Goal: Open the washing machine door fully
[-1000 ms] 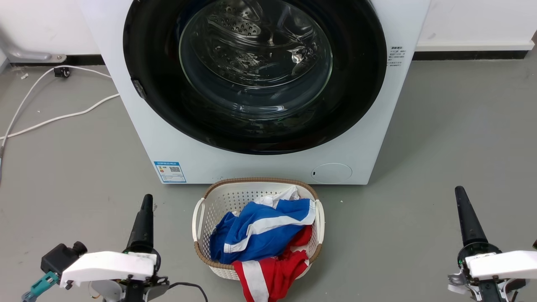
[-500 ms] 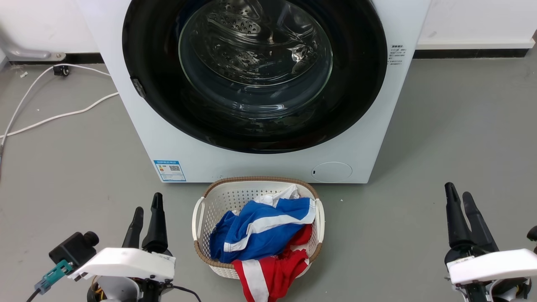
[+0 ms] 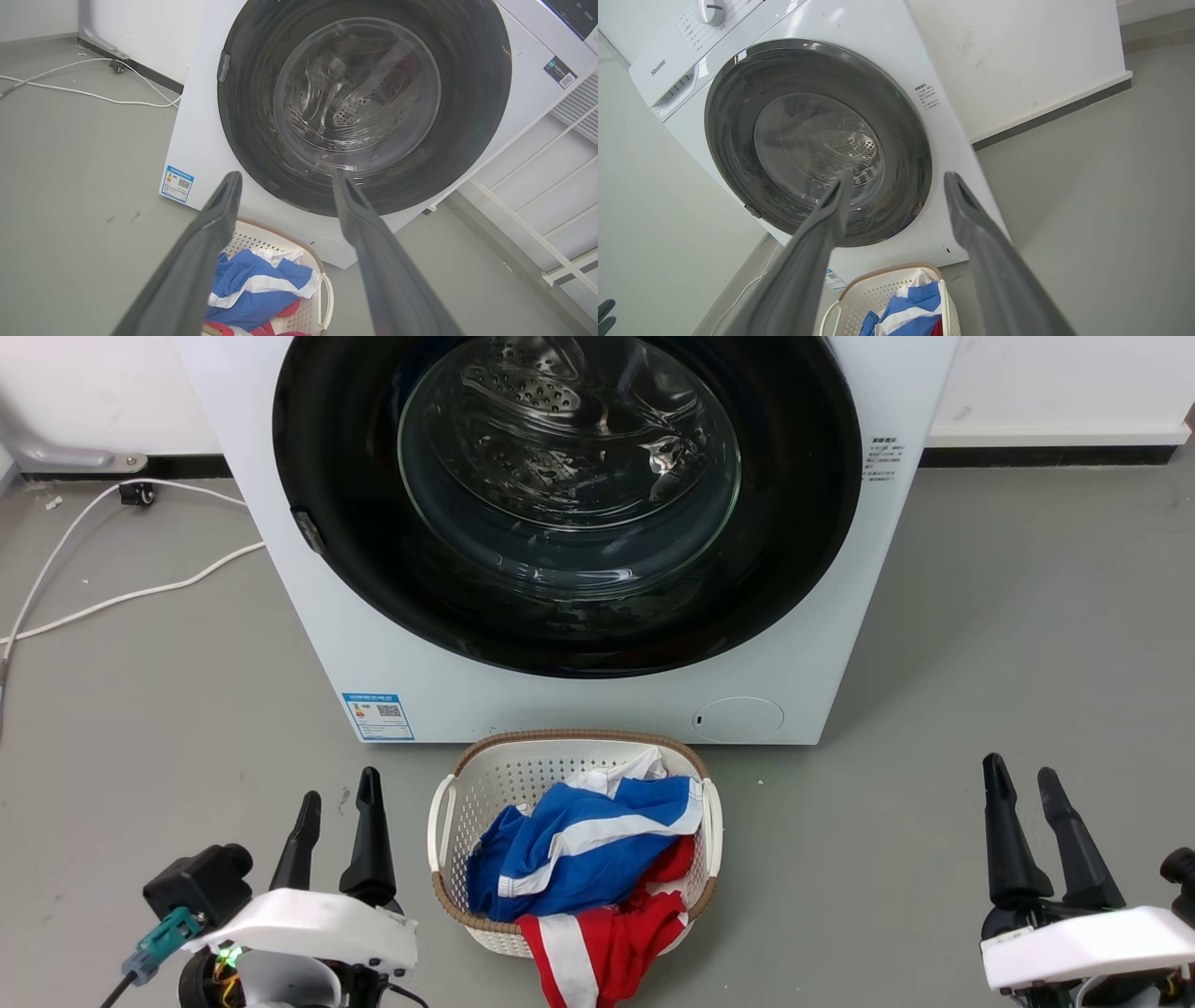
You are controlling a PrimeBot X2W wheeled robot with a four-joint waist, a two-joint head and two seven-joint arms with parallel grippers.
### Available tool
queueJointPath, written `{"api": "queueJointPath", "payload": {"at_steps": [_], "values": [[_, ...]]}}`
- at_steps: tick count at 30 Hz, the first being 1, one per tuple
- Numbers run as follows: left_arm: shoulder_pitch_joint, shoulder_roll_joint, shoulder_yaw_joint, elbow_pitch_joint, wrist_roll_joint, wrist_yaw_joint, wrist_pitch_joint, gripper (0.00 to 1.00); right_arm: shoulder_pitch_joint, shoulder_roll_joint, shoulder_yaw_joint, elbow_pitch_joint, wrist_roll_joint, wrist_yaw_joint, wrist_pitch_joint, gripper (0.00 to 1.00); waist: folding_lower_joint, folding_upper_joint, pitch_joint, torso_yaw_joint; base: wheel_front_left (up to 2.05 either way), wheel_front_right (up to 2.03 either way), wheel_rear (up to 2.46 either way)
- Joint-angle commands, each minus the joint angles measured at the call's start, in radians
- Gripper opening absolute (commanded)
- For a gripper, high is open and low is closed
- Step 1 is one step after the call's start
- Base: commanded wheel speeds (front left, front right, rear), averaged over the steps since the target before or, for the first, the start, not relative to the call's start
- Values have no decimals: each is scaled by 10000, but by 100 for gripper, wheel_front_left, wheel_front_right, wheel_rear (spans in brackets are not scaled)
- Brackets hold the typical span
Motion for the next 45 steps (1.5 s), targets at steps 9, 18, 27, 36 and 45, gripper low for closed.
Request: {"api": "queueJointPath", "payload": {"at_steps": [9, 18, 27, 36, 45], "values": [[87, 185, -321, -229, 992, 211, -349, 100, 197, -9, -21, -386, -1099, 20, -327, 100, 0, 0, -11, 10, 0, 0, 0], [249, 145, -415, -372, 1783, 120, -579, 100, 389, -4, -34, -535, -1845, 21, -566, 100, 0, 0, -34, 28, 0, 0, 0], [429, -33, -378, -297, 2572, -107, -813, 100, 584, 2, -17, -715, -2432, 23, -778, 100, 0, 0, -49, 24, 0, 0, 0], [547, -213, -277, -239, 3303, -288, -987, 100, 749, 6, 47, -849, -2950, 23, -958, 100, 0, 0, -42, 48, 0, 0, 0], [684, -405, -103, -169, 4023, -449, -1167, 100, 913, 10, 97, -894, -3651, 24, -1156, 100, 0, 0, -33, 60, 0, 0, 0]]}}
